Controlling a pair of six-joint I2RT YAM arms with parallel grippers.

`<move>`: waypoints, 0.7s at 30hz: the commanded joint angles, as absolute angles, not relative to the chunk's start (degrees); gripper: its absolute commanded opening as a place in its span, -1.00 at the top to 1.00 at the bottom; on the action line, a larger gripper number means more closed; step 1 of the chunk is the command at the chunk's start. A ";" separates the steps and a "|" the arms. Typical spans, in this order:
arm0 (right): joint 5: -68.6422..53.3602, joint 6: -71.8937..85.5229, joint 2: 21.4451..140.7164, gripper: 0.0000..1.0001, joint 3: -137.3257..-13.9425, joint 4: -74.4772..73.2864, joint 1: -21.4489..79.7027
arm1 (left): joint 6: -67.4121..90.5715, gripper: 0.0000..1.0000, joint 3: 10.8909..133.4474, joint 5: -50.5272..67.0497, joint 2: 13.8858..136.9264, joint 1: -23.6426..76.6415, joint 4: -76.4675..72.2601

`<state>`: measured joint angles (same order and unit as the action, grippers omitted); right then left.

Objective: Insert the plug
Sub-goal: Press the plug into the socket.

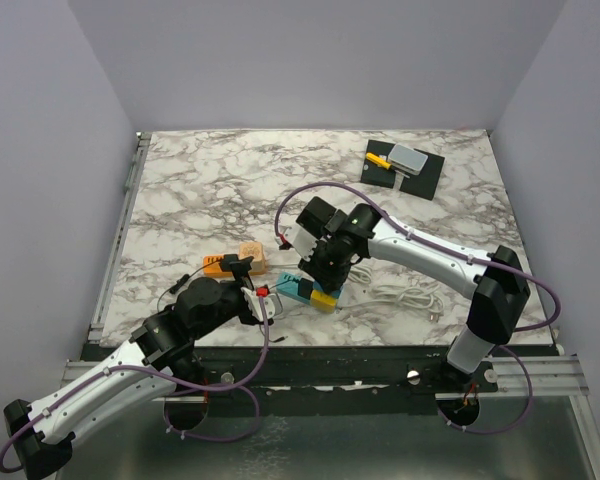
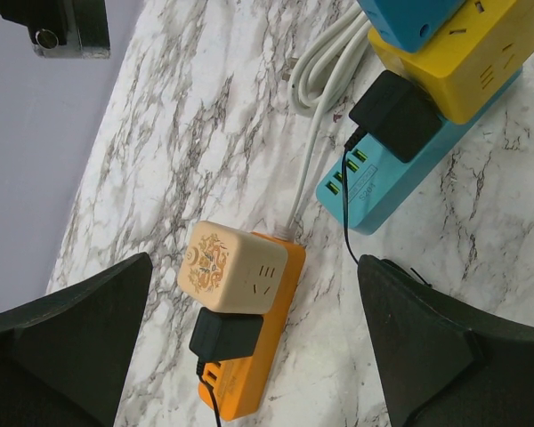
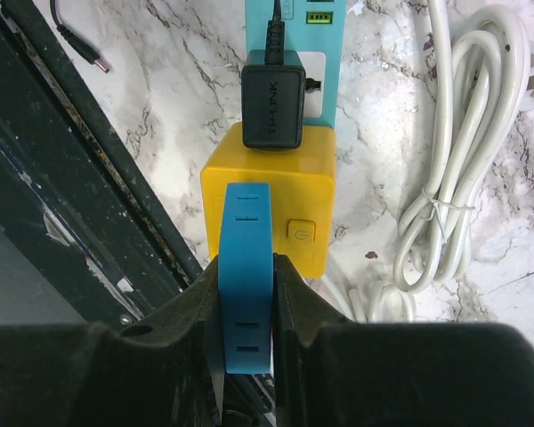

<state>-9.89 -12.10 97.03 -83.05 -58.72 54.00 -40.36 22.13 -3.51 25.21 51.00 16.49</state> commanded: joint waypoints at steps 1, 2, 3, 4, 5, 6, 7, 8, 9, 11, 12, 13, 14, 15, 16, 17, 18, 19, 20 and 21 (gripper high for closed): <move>-7.98 -13.46 99.44 0.97 -82.31 -58.56 54.05 | -40.34 -0.98 23.91 -3.25 25.06 50.63 17.14; -7.84 -13.64 99.79 0.98 -82.19 -58.58 54.05 | -40.41 -0.98 23.95 -3.25 25.08 50.66 17.09; -8.01 -13.88 100.12 0.98 -82.14 -58.68 54.05 | -40.50 -0.98 23.99 -3.25 25.06 50.64 17.09; -8.41 -14.07 100.35 0.98 -82.07 -58.71 54.05 | -40.44 -0.98 23.99 -3.18 25.14 50.68 17.13; -8.76 -14.21 100.41 0.98 -82.04 -58.67 54.05 | -40.43 -0.98 23.98 -3.09 25.10 50.62 17.13; -8.96 -14.23 100.38 0.98 -81.96 -58.52 54.02 | -40.43 -0.98 23.99 -3.07 25.13 50.62 17.14; -9.04 -14.22 100.45 0.99 -81.81 -58.40 54.05 | -40.43 -0.98 23.99 -3.02 25.06 50.60 17.14; -8.93 -14.24 100.52 0.99 -81.64 -58.36 54.05 | -40.43 -0.98 24.07 -2.99 25.12 50.60 17.09; -8.77 -14.17 100.53 0.99 -81.40 -58.22 54.05 | -40.39 -0.98 24.08 -2.99 25.09 50.60 17.13; -8.90 -14.29 100.84 0.99 -80.79 -58.36 54.01 | -40.34 -0.98 24.13 -2.90 25.18 50.62 17.14; -8.95 -14.30 100.87 0.99 -80.47 -58.24 54.05 | -40.34 -0.98 24.16 -2.90 25.14 50.57 17.13; -8.96 -14.28 101.02 0.99 -80.16 -58.15 54.05 | -40.34 -0.98 24.10 -2.90 25.14 50.62 17.10; -9.04 -14.24 101.04 0.99 -79.76 -58.04 54.05 | -40.34 -0.98 24.08 -2.90 25.19 50.56 17.13; -9.13 -14.16 101.24 0.99 -79.39 -57.89 54.05 | -40.35 -0.98 24.08 -2.90 25.15 50.62 17.14; -9.20 -14.14 101.43 0.99 -79.04 -57.84 54.05 | -40.37 -0.98 24.08 -2.90 25.15 50.62 17.14; -9.17 -14.06 101.44 0.99 -78.64 -57.65 54.05 | -40.42 -0.98 24.01 -2.90 25.12 50.55 17.07; -9.18 -13.93 101.53 0.99 -78.20 -57.46 54.07 | -40.35 -0.98 24.00 -2.98 25.06 50.59 17.13; -9.20 -13.77 101.66 0.99 -77.74 -57.32 54.03 | -40.35 -0.98 23.99 -3.05 25.06 50.54 17.08; -9.27 -13.71 101.67 0.99 -77.32 -57.16 54.05 | -40.34 -0.98 23.99 -3.14 25.11 50.58 17.10; -9.38 -13.64 101.62 0.99 -76.86 -56.96 54.05 | -40.34 -0.98 23.99 -3.16 25.10 50.61 17.14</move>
